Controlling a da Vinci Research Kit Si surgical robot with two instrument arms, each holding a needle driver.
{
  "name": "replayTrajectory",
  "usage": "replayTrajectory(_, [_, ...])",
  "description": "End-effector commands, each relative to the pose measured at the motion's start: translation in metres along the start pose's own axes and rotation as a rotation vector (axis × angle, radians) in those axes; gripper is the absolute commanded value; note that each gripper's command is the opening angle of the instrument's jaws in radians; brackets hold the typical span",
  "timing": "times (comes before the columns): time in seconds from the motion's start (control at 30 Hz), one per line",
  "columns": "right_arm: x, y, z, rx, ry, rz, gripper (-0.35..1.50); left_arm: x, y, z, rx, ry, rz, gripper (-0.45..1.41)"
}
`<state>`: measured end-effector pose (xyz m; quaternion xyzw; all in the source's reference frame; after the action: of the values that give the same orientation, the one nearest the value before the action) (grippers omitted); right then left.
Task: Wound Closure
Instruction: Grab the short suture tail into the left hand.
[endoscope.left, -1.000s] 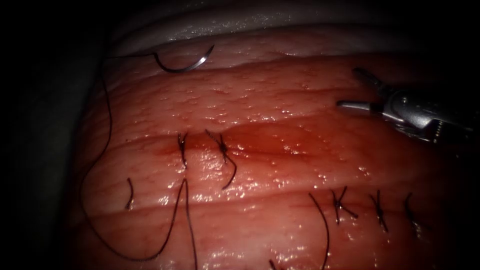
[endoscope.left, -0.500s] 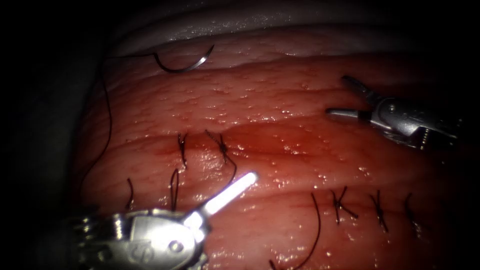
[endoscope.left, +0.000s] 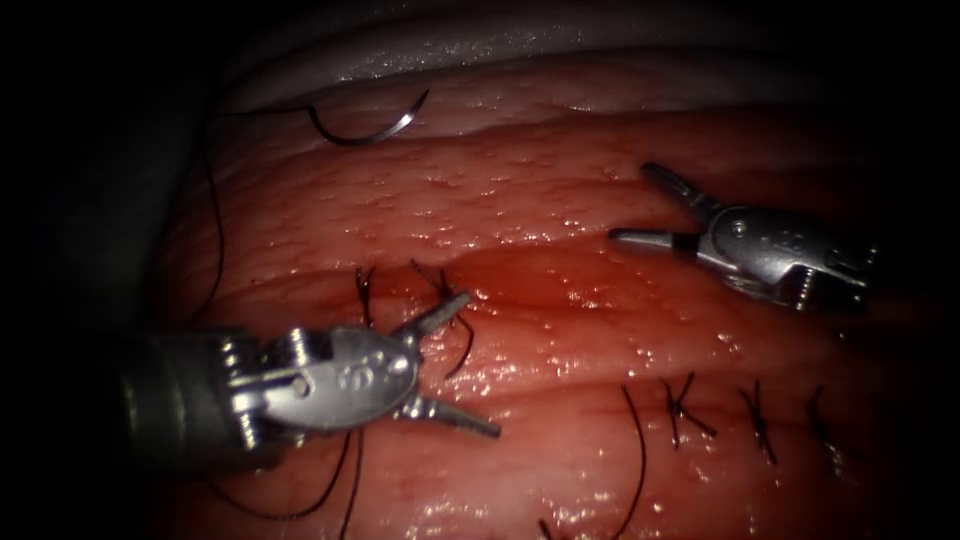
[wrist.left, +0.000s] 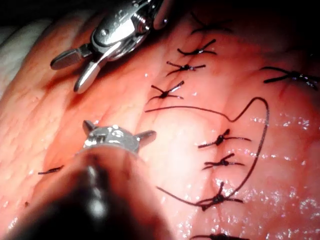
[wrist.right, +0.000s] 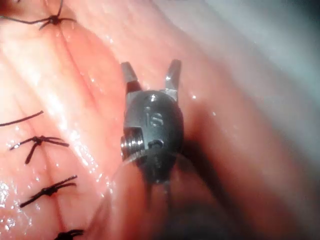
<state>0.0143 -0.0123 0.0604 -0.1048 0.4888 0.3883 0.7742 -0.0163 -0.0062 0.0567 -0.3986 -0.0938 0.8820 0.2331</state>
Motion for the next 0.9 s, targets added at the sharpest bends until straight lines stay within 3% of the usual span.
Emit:
replayTrajectory(0.03, [-0.0003,-0.0011,0.001,0.011,-0.005,-0.002,1.33,-0.0007,-0.0004,0.0013,0.003,-0.007,0.0,0.52])
replayTrajectory(0.1, [-0.0004,-0.0014,0.0011,0.011,-0.006,-0.003,1.33,-0.0013,-0.0006,0.0017,0.0,-0.024,-0.013,0.46])
replayTrajectory(0.13, [-0.0004,-0.0016,0.0011,0.014,-0.006,-0.004,1.33,-0.0016,-0.0006,0.0018,0.003,-0.045,-0.009,0.31])
replayTrajectory(0.23, [-0.0003,-0.0018,0.0012,0.013,-0.006,-0.004,1.33,-0.0018,-0.0005,0.0017,0.016,-0.068,-0.011,0.22])
replayTrajectory(0.47, [-0.0004,-0.0025,0.0013,0.015,-0.01,-0.006,1.33,-0.0029,0.0006,0.0015,0.098,-0.205,-0.031,0.26])
replayTrajectory(0.63, [-0.0004,-0.0028,0.0012,0.02,-0.016,-0.008,1.31,-0.0031,0.0006,0.0019,0.107,-0.219,-0.034,0.27])
replayTrajectory(0.7, [-0.0004,-0.0029,0.0011,0.02,-0.016,-0.008,1.31,-0.0031,0.0006,0.002,0.109,-0.221,-0.036,0.17])
replayTrajectory(0.73, [-0.0004,-0.0029,0.0011,0.02,-0.016,-0.008,1.31,-0.0031,0.0006,0.002,0.11,-0.221,-0.036,0.04])
replayTrajectory(0.77, [-0.0004,-0.0029,0.0011,0.02,-0.016,-0.008,1.31,-0.0029,0.0007,0.0019,0.11,-0.222,-0.037,-0.3])
replayTrajectory(0.8, [-0.0004,-0.0029,0.0012,0.02,-0.016,-0.008,1.3,-0.0028,0.0007,0.002,0.108,-0.221,-0.039,-0.45])
replayTrajectory(0.9, [-0.0004,-0.003,0.0012,0.019,-0.016,-0.008,1.3,-0.0028,0.0007,0.0019,0.1,-0.217,-0.039,-0.45])
